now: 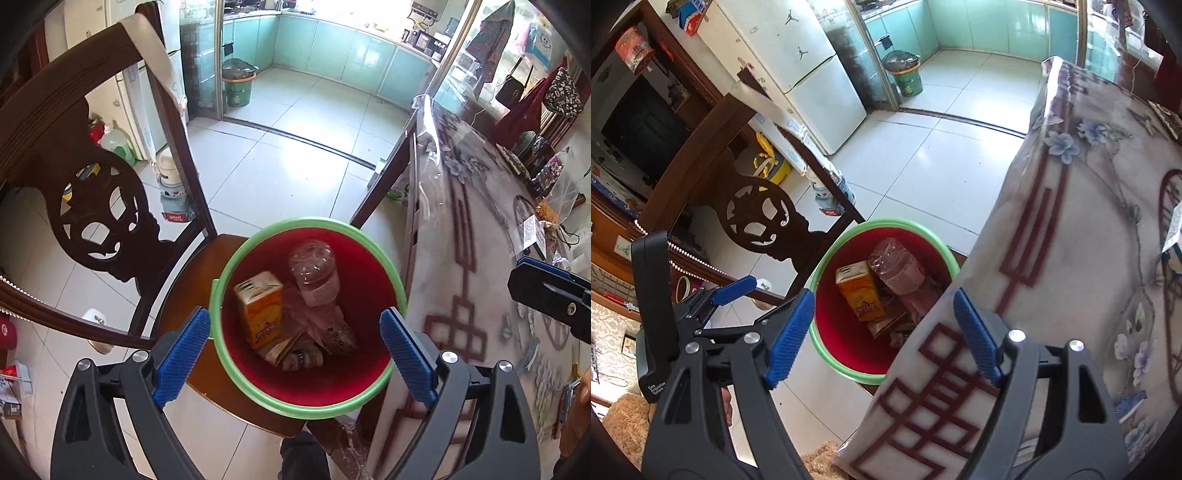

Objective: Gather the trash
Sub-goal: 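Open both grippers to drop the carton and bottle into the bin, then move both open grippers back over the table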

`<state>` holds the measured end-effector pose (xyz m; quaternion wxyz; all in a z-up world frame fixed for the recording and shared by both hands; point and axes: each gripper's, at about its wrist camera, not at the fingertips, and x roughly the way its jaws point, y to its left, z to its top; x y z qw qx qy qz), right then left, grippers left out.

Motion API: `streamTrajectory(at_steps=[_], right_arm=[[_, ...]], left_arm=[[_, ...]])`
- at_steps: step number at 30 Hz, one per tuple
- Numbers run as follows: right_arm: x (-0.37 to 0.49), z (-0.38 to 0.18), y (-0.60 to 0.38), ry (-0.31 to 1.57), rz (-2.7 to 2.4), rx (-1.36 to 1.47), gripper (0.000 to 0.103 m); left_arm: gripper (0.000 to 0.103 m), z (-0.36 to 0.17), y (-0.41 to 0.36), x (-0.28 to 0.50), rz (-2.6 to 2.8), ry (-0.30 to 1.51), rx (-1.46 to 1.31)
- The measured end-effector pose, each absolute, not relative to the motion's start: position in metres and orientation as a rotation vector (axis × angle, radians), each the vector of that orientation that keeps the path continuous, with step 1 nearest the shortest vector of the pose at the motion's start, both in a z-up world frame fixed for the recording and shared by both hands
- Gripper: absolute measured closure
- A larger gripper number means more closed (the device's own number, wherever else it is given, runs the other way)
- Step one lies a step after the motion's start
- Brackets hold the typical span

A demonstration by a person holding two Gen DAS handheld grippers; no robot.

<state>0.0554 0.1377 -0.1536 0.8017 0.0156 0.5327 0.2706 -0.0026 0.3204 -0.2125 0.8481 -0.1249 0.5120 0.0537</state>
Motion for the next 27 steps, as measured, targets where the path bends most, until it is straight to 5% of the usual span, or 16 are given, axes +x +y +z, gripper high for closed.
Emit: streamTrajectory(at_steps=[10, 27], right_arm=[[0.048, -0.133, 0.076, 1.068, 0.491, 0.021, 0.027], [0.035, -0.151, -0.182, 1.089, 0.094, 0.194, 0.025]], left_arm=[[0.014, -0.176, 0.259, 0.009, 0.007, 0.985, -0.213], [0.013, -0.163, 0.08, 0.032, -0.181, 1.005, -0.138]])
